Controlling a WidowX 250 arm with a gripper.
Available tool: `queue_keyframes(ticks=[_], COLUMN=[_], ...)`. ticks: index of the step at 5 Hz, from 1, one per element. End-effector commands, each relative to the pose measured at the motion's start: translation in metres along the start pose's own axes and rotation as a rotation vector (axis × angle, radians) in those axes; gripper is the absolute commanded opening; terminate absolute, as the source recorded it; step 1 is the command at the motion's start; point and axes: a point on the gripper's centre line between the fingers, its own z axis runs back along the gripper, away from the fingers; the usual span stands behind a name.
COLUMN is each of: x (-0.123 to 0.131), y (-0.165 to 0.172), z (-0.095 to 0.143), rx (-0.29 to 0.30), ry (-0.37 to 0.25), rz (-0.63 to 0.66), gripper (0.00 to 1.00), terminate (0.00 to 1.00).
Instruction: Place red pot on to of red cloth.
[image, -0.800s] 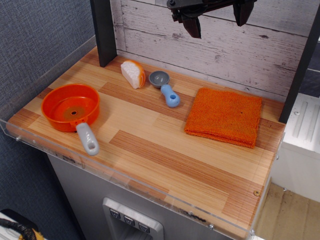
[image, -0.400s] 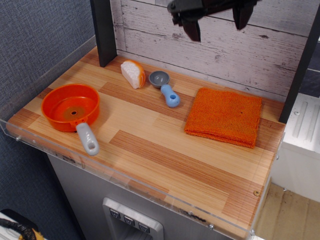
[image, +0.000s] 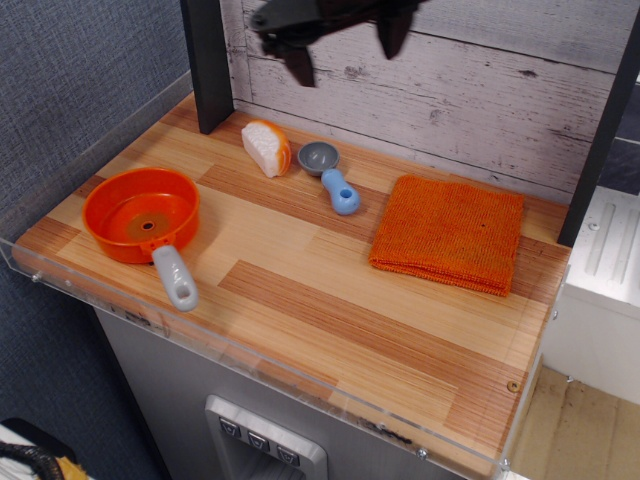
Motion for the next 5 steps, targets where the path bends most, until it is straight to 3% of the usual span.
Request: queue_keyframes(ticks=[1,2,3,5], x=[0.022,0.017,-0.002,-0.025], y=[0.054,0.09,0.118,0.158], z=[0.019,0.007,-0.005,-0.014], rx=[0.088,0.183,0.242,0.358], ry=[-0.07,-0.034,0.03,0.064], rz=[0.099,0.111,0.142,0.243], gripper=[1.0,1.0,1.0,1.0], terminate=[0.0,0.0,0.0,0.0])
